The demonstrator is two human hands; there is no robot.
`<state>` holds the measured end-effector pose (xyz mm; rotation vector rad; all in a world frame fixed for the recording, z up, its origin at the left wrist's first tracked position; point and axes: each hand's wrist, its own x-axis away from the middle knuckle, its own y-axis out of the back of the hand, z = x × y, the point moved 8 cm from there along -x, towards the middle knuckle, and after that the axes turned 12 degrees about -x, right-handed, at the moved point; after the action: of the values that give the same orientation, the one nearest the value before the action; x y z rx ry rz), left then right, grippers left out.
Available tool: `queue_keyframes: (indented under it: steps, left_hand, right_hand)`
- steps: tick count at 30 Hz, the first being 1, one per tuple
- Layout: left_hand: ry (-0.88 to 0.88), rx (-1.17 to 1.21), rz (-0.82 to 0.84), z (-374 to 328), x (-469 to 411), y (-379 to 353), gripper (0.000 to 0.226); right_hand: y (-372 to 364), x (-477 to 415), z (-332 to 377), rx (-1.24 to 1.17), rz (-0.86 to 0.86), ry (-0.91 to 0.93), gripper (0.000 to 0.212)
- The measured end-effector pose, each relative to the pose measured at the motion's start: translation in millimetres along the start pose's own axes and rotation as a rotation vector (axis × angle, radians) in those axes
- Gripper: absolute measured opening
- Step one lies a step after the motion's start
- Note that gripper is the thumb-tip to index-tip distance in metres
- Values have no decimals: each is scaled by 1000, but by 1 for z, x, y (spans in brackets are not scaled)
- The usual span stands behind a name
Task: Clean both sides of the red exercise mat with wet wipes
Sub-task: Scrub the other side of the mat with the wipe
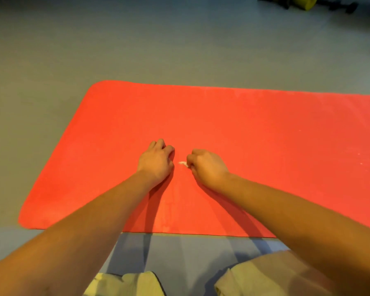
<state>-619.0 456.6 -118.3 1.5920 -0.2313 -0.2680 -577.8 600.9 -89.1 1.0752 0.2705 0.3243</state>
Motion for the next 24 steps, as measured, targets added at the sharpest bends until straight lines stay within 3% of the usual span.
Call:
queue_keyframes:
  steps: [2,6,14,16,20,24]
  left_hand:
    - [-21,14,27,-4,20,0,38]
    - [-43,17,98,-5,52,2,45]
    - [-64,-61,194,-18,82,6,54]
    - [-94,-98,215,-24,91,6,54]
    - [-150,-105,224,-28,111,8,56]
    - [-190,-115,220,-28,126,10,57]
  right_hand:
    - [3,-12,-8,-24,-39,-85,15]
    - [-4,3,6,-6,-23,-69,14]
    - [-24,101,63,28,239,239,9]
    - [-24,103,56,-15,281,189,9]
    - [-9,69,26,-94,153,11,12]
    - [-12,62,28,-23,147,7,13]
